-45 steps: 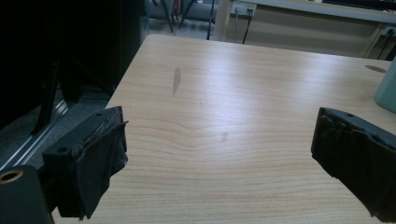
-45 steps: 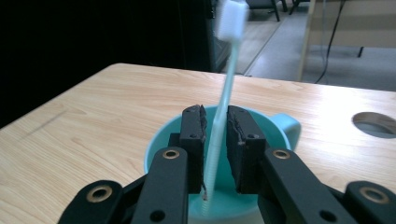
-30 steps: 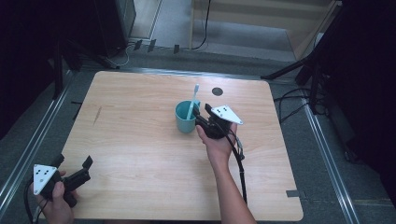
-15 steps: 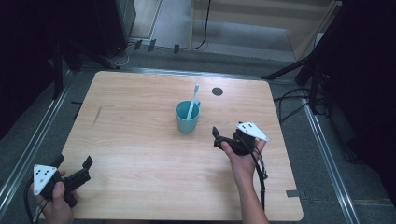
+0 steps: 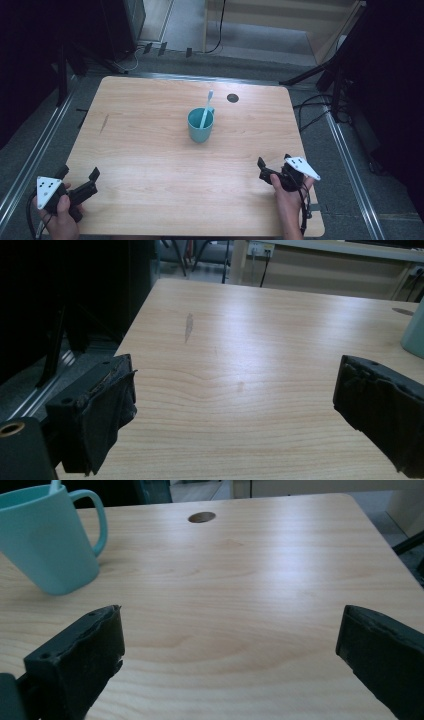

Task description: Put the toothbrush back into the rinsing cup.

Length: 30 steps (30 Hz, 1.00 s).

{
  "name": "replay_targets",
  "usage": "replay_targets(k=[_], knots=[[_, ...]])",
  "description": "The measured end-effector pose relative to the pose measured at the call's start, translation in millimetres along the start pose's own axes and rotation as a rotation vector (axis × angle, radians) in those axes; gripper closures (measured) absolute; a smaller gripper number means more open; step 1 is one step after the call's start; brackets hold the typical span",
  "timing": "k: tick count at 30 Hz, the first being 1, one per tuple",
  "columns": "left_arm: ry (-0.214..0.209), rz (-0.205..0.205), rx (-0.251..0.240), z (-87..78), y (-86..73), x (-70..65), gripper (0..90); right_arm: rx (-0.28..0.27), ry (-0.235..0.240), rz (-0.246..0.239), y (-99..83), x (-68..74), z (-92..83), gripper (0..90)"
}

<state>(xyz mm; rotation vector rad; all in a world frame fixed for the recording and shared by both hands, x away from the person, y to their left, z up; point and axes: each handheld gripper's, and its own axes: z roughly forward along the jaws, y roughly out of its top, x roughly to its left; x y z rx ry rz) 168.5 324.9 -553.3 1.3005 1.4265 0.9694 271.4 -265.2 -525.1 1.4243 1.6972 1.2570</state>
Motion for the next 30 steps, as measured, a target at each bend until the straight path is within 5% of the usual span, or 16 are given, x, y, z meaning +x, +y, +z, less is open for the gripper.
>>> replay_targets(k=[10,17,30], knots=[[0.006,0.009,-0.001,-0.1,-0.2,-1.0,4.0,0.014,-0.023,0.017,-29.5,-35.6,-33.5,0.0],[0.006,0.011,0.001,-0.3,-0.2,-1.6,4.1,0.026,-0.049,-0.018,-33.0,-42.9,-46.4,0.0],[0.011,0.024,0.011,0.5,0.0,-2.8,4.6,-0.039,-0.015,0.092,-37.7,-52.4,-51.9,0.0]])
